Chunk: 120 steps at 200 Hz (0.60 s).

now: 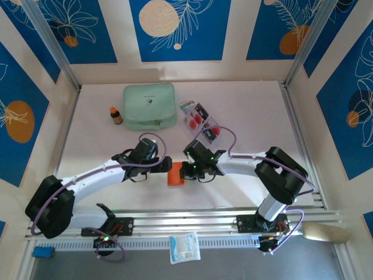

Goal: Put the credit cards into the card holder

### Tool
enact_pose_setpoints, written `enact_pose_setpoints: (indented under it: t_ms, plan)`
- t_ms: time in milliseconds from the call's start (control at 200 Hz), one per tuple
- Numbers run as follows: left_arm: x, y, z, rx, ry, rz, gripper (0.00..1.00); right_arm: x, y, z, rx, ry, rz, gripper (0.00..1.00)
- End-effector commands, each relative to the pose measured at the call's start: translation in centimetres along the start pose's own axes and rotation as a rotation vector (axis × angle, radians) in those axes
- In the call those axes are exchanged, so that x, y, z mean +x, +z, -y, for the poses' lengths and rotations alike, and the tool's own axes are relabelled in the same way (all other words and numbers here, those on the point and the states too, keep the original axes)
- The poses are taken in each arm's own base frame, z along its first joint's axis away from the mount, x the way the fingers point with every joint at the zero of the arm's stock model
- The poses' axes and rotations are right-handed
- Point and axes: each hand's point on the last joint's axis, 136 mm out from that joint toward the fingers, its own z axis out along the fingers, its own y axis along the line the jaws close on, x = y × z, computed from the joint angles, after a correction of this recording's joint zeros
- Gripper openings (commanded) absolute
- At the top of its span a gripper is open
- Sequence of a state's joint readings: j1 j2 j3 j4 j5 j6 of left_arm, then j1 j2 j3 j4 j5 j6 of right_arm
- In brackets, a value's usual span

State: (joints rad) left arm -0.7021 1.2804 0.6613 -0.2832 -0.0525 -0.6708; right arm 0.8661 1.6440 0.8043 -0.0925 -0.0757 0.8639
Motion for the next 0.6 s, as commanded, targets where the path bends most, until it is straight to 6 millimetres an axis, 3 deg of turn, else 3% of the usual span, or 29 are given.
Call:
enact_pose_setpoints:
  t_ms: [0,215,415,595]
  plan:
    - [0.0,0.5,1.5,0.028,0.041,0.001,1.0,0.5,0.5,0.7,0.008,0.018,-0.019,0.01]
    - [1.9,2.1,1.0,-0.043,0.089,-0.047,1.0,-0.1,-0.6,0.3,-0.011,0.022,0.001,0.01]
    - [3.2,2.5,-0.9,-0.162,0.121,-0.078,1.0,-1.6,-3.1,1.9,0.021,0.037,0.066,0.08]
    - [3.6,2.6,-1.6,-0.185,0.102,-0.07,1.0,-2.2,-3.5,2.9,0.043,0.038,0.067,0.15]
